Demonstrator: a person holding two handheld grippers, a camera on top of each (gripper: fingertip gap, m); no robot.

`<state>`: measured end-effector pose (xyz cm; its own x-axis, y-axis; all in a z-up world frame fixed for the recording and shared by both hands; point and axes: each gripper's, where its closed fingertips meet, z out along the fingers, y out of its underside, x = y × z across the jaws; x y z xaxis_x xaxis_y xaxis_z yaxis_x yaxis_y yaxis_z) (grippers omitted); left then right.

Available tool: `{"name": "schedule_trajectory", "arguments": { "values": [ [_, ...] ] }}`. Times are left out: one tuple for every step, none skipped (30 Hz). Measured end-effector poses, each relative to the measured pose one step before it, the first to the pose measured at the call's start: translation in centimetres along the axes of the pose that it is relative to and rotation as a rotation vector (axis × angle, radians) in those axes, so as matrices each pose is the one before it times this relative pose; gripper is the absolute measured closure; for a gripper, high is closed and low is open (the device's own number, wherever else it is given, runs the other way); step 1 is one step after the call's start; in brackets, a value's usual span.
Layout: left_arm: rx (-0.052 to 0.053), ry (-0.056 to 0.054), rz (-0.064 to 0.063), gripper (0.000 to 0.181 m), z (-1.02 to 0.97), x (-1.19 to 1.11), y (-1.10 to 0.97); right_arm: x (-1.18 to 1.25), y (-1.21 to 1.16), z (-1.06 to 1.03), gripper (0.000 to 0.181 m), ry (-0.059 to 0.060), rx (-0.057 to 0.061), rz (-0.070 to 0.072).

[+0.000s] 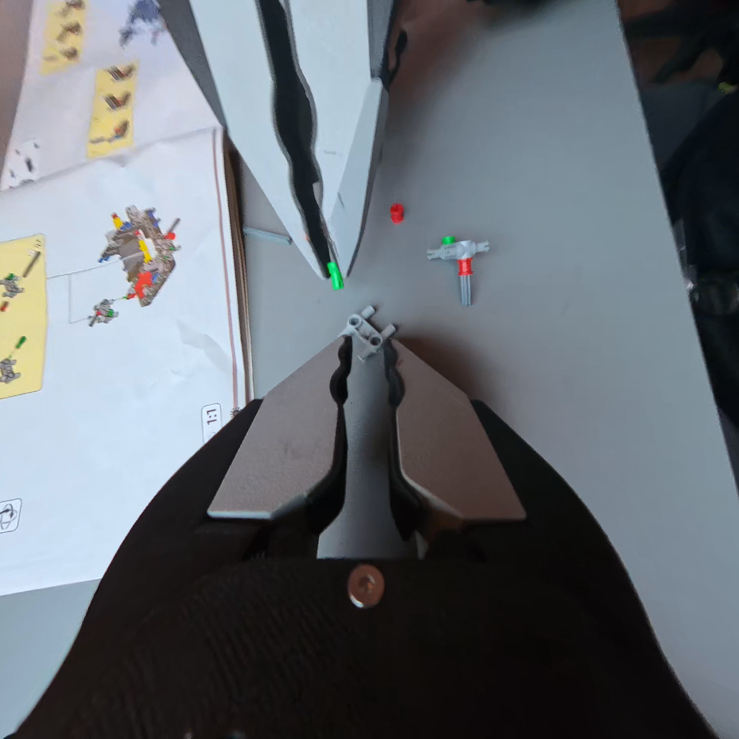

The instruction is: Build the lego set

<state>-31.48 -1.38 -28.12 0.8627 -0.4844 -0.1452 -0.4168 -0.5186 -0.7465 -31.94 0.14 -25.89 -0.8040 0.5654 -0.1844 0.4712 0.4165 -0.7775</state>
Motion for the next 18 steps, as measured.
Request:
{"name": "schedule_trajectory", "arguments": {
  "values": [
    [0.0422, -0.0056, -0.0181, 0.167, -0.4, -0.194, -0.572, -0.079, -0.003, 0.004, 0.178, 0.0012, -0.0009, -0.013],
    [0.0405, -0.0028, -0.0282, 0.164, -0.316, -0.231, -0.594, -0.299, -0.18, 0.0, 0.178, -0.0065, 0.0094, -0.023],
    [0.0329, 0.0051, -0.035, 0.159, -0.211, -0.186, -0.531, -0.385, -0.202, 0.029, 0.178, -0.007, 0.0068, -0.0268],
    [0.0253, 0.0075, -0.0396, 0.158, -0.097, -0.175, -0.429, -0.177, -0.134, 0.016, 0.178, 0.0088, -0.0023, -0.0285],
    [0.0222, 0.0112, -0.0419, 0.158, -0.003, -0.123, -0.371, -0.086, -0.137, -0.013, 0.178, 0.0171, -0.0024, -0.0357],
    [0.0189, 0.0239, -0.0389, 0.159, 0.075, 0.078, -0.292, -0.144, -0.155, -0.036, 0.178, 0.0145, -0.001, -0.0388],
    [0.0118, 0.0246, -0.0299, 0.161, 0.072, 0.135, -0.168, -0.022, -0.123, -0.046, 0.178, 0.0208, -0.002, -0.0328],
    [0.0082, 0.0226, -0.0144, 0.163, 0.074, 0.202, -0.081, 0.159, -0.09, -0.058, 0.178, 0.0274, -0.0035, -0.0242],
    [0.0035, 0.0185, -0.0017, 0.164, 0.073, 0.248, 0.035, 0.138, -0.018, -0.032, 0.178, 0.0197, -0.0044, -0.0157],
    [-0.0056, 0.0021, -0.0006, 0.165, 0.098, 0.022, 0.163, 0.03, -0.012, -0.018, 0.178, 0.0068, -0.0026, -0.008],
    [-0.0133, -0.0012, -0.0053, 0.165, 0.106, -0.058, 0.18, -0.041, -0.129, -0.072, 0.179, 0.0003, 0.0085, -0.0075],
    [-0.0058, 0.0039, -0.0028, 0.165, 0.09, 0.028, 0.057, -0.218, -0.197, -0.088, 0.178, -0.0117, 0.0142, -0.0101],
    [0.0019, 0.0002, -0.0038, 0.165, 0.021, -0.033, -0.04, -0.259, -0.175, -0.119, 0.179, -0.013, 0.0094, -0.012],
    [0.0053, 0.0049, -0.0047, 0.165, -0.006, 0.019, -0.085, -0.125, -0.247, -0.162, 0.178, -0.0014, 0.013, -0.017],
    [0.0057, 0.0068, -0.0042, 0.166, -0.047, 0.045, -0.078, -0.068, -0.262, -0.156, 0.178, 0.0022, 0.0123, -0.0157],
    [0.0082, 0.0104, -0.003, 0.167, -0.066, 0.117, -0.113, -0.136, -0.228, -0.124, 0.178, -0.0032, 0.0088, -0.0126],
    [0.0107, 0.0094, -0.0033, 0.168, -0.052, 0.119, -0.145, -0.152, -0.171, -0.059, 0.178, -0.0047, 0.0072, -0.0095],
    [0.0109, 0.0083, -0.0028, 0.168, -0.048, 0.109, -0.172, -0.122, -0.116, -0.017, 0.178, -0.0029, 0.0061, -0.0092]
  ]
}}
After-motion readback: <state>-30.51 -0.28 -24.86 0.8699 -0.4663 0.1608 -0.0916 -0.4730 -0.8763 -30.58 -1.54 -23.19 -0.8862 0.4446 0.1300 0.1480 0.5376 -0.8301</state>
